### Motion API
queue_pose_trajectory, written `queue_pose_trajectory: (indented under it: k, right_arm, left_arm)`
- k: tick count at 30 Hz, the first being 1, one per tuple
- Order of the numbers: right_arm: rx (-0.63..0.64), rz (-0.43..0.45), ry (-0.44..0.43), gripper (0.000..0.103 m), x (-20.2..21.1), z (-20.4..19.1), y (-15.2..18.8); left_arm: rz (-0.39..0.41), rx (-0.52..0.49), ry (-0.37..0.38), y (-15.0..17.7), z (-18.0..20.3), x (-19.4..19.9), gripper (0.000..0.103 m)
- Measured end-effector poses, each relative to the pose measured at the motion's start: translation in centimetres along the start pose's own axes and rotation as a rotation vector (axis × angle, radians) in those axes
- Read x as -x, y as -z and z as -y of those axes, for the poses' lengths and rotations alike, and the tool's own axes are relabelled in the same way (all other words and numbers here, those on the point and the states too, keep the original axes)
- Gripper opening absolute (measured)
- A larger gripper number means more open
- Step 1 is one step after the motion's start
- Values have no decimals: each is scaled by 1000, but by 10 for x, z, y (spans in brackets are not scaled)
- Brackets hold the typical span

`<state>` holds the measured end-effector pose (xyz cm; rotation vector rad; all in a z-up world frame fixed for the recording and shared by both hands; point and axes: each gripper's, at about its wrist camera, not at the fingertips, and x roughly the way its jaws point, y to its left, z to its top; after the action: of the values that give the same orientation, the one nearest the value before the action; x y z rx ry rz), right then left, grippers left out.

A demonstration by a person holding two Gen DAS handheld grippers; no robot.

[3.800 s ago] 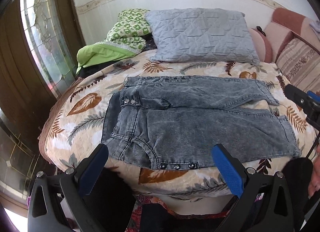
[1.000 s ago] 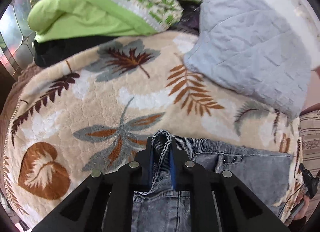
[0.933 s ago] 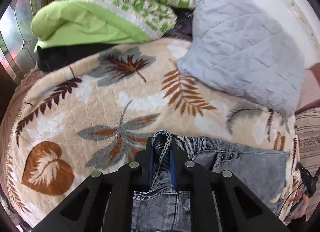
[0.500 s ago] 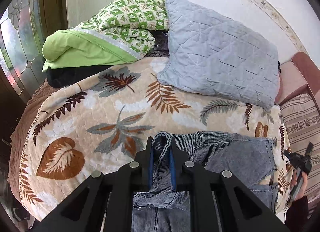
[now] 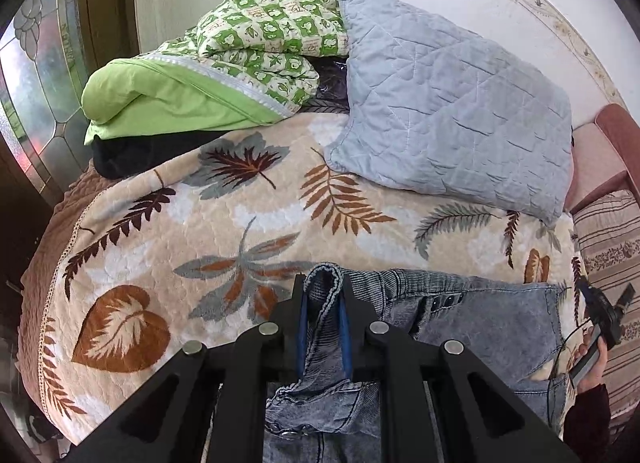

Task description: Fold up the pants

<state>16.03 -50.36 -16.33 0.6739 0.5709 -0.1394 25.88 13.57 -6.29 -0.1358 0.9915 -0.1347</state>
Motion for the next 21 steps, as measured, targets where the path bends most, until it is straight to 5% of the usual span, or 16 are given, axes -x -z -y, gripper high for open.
queue_pose_trajectory:
  k: [1, 2, 5, 8, 16, 20, 21]
  right_arm:
    - [62, 42, -33, 64, 6, -3, 5]
    - [106, 38, -32, 103, 4, -3, 8]
    - [58, -120, 132, 102, -22, 11, 9]
    - [-32, -230, 85, 85, -38, 22, 9]
    - [91, -408, 160, 65, -85, -1, 7]
    - [201, -435, 280, 22, -103, -15, 18]
    - [207, -438, 301, 19, -103, -16, 19]
  left_arm:
    - [-1, 1, -2, 0, 0, -1, 14]
    - [-2, 5, -2, 0, -1, -2, 14]
    - [-5, 3, -15, 2, 0, -3, 14]
    - [-9, -1, -18, 1, 1, -4, 14]
    - [-39, 25, -39, -9, -6, -21, 14]
    - [-57, 60, -37, -12, -13, -26, 14]
    - [-58, 68, -33, -12, -15, -25, 14]
